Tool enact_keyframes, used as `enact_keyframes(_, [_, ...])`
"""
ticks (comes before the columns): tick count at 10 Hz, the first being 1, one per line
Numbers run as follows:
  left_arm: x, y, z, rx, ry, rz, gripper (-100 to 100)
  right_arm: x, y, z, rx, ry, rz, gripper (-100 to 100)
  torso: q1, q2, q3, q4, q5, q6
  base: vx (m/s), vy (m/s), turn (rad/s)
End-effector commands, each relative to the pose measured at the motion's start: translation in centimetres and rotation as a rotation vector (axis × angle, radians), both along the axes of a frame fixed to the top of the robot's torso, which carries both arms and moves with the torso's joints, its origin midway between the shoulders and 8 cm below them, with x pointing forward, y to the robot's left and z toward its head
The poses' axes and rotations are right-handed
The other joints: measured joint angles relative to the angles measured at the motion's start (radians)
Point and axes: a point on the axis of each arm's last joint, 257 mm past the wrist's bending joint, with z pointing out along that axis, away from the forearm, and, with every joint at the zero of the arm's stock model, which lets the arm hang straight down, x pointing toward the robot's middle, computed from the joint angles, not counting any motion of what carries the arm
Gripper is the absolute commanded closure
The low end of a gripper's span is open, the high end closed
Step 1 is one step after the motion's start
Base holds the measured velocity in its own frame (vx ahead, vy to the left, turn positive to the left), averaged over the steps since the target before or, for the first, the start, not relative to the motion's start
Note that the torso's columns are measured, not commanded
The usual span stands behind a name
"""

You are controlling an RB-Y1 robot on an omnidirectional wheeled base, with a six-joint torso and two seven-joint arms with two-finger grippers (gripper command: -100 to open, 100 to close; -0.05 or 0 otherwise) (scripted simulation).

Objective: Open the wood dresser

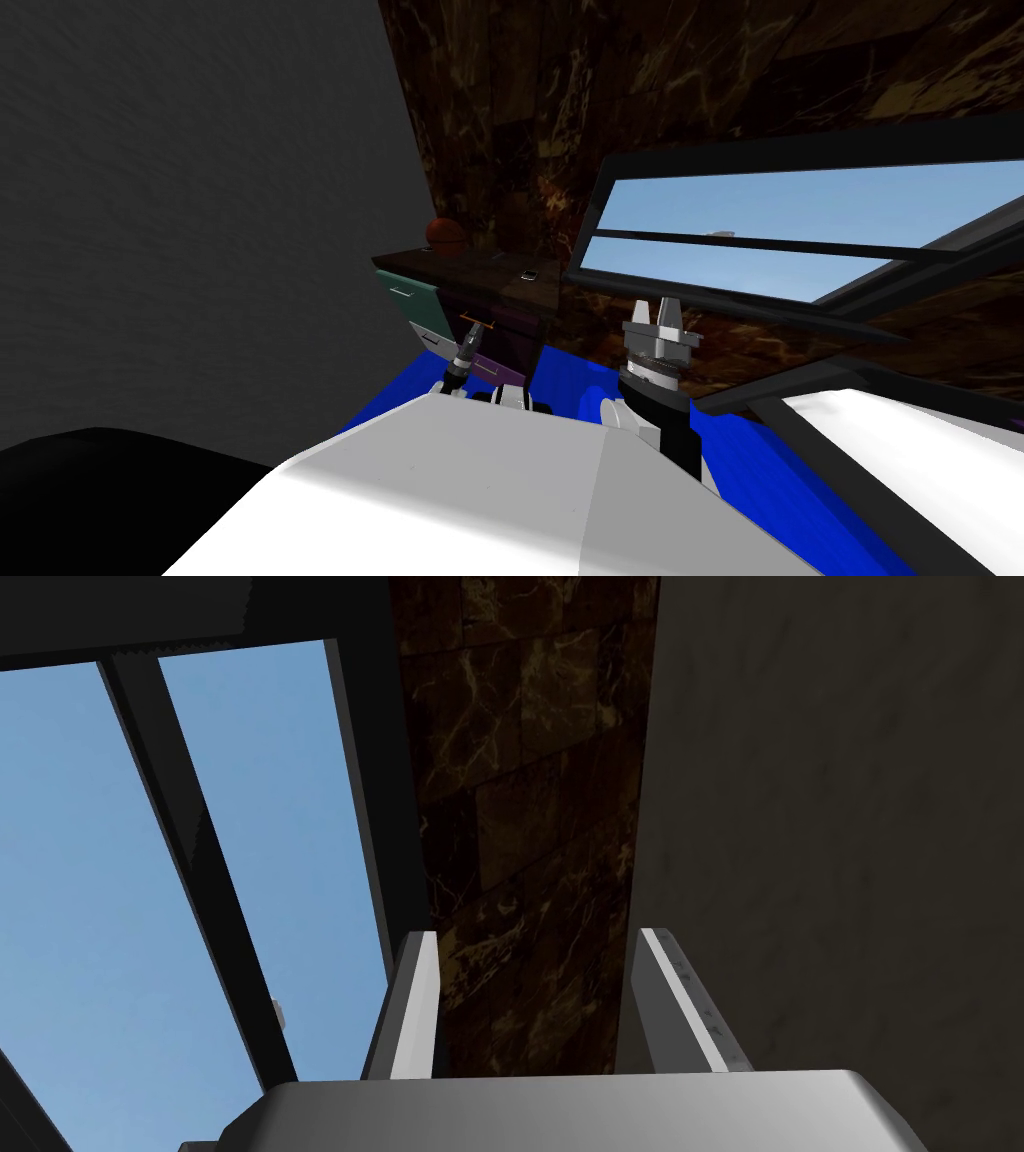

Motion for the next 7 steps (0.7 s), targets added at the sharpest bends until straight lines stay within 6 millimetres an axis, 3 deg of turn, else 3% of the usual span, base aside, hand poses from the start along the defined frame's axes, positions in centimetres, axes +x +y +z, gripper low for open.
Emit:
enact_keyframes(1, [-1.4, -0.1, -0.9, 0.0, 0.0, 0.0, 100, 0.0, 0.0, 0.0, 0.0, 0.0, 0.0, 0, 0.001, 0.0, 0.0, 0.0, 0.0, 0.0, 0.002, 0.012, 0.001])
enact_keyframes(3, [-2.6, -0.1, -1.7, 0.0, 0.0, 0.001, 100, 0.0, 0.0, 0.0, 0.0, 0.0, 0.0, 0, 0.001, -0.002, -0.001, -0.001, 0.0, 0.0, 0.008, 0.018, -0.004])
enact_keyframes(4, [-2.1, -0.1, -1.4, -0.001, 0.001, 0.001, 100, 0.0, 0.0, 0.0, 0.0, 0.0, 0.0, 0, 0.0, -0.001, -0.001, 0.0, 0.0, 0.0, 0.006, 0.009, 0.0])
enact_keyframes(5, [-2.2, 0.5, -1.5, 0.035, 0.0, -0.009, -100, 0.0, 0.0, 0.0, 0.0, 0.0, 0.0, 0, -0.001, 0.0, 0.0, 0.0, 0.0, 0.0, 0.0, 0.0, 0.0])
enact_keyframes(7, [-2.2, 1.1, -1.5, 0.066, 0.0, -0.018, -100, 0.0, 0.0, 0.0, 0.0, 0.0, 0.0, 0, -0.001, 0.001, 0.001, 0.001, 0.0, 0.0, -0.004, 0.003, 0.001])
